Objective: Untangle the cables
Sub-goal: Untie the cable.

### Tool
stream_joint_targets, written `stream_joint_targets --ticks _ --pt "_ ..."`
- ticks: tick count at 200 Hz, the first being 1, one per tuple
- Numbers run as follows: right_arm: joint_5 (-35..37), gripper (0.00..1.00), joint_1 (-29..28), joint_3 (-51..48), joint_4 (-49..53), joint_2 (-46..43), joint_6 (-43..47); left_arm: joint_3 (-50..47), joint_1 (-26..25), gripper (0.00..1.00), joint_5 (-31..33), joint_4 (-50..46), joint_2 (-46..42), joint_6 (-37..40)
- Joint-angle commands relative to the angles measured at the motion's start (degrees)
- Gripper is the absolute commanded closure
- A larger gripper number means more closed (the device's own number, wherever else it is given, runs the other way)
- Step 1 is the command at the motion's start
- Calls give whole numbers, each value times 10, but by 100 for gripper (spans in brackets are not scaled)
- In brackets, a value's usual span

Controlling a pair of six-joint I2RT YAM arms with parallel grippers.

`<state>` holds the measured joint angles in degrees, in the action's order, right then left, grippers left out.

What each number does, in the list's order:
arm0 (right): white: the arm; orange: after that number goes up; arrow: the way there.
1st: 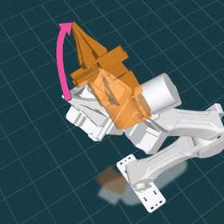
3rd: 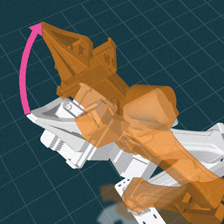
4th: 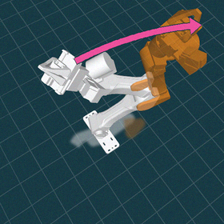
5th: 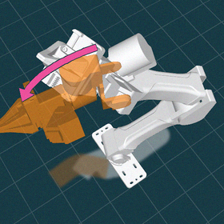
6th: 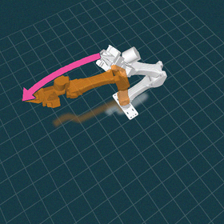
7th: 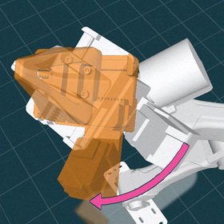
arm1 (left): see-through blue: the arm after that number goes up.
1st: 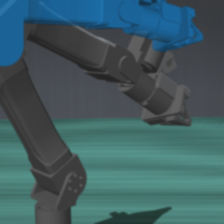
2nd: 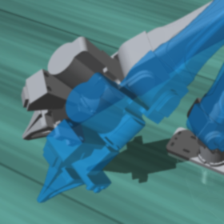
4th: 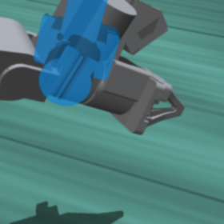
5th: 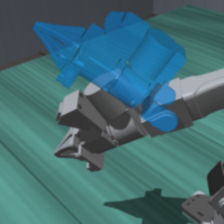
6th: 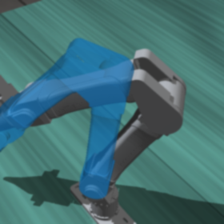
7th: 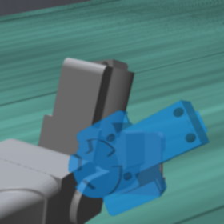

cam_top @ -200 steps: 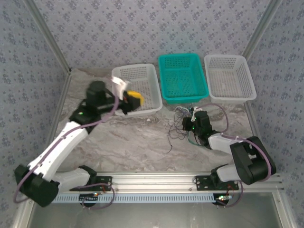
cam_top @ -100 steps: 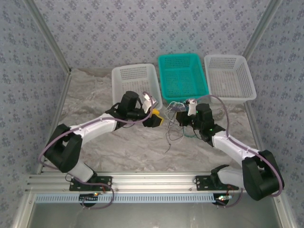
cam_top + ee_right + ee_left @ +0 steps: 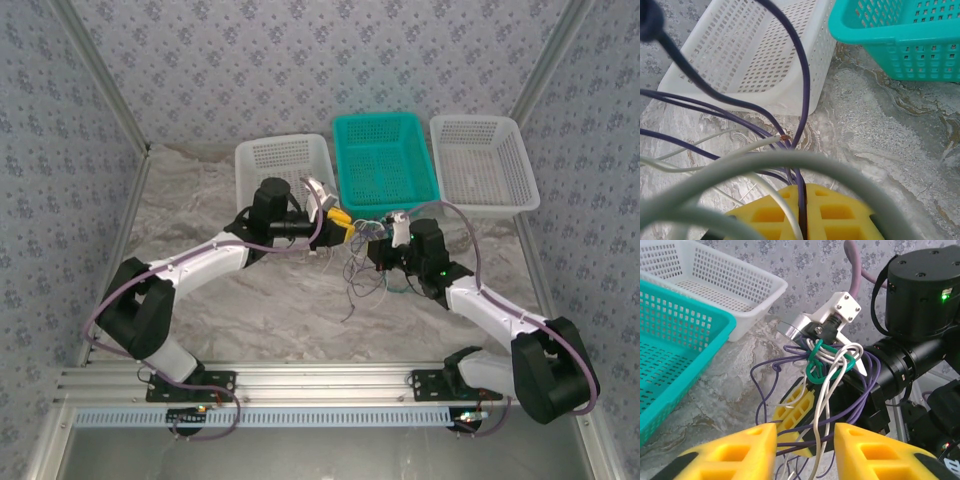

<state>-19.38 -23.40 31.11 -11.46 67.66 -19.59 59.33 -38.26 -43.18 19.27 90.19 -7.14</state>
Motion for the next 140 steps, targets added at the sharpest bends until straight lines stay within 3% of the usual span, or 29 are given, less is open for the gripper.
stream_joint_targets --ticks 1,25,45,53,123,140 --pt "-10 100 -3 20 4 3 10 20 -1 73 -34 7 14 -4" --pt "-7 100 -3 20 4 4 10 25 -1 76 -47 -12 24 0" --pt "-7 100 -3 21 5 5 9 18 -1 61 -50 -16 23 4" --pt "-8 100 -3 21 4 4 10 14 -1 59 -48 -20 21 7" --pt "-5 100 -3 30 11 7 5 14 -1 100 -35 -18 31 8" --pt "12 100 -2 30 17 6 5 12 1 100 -34 -20 26 7"
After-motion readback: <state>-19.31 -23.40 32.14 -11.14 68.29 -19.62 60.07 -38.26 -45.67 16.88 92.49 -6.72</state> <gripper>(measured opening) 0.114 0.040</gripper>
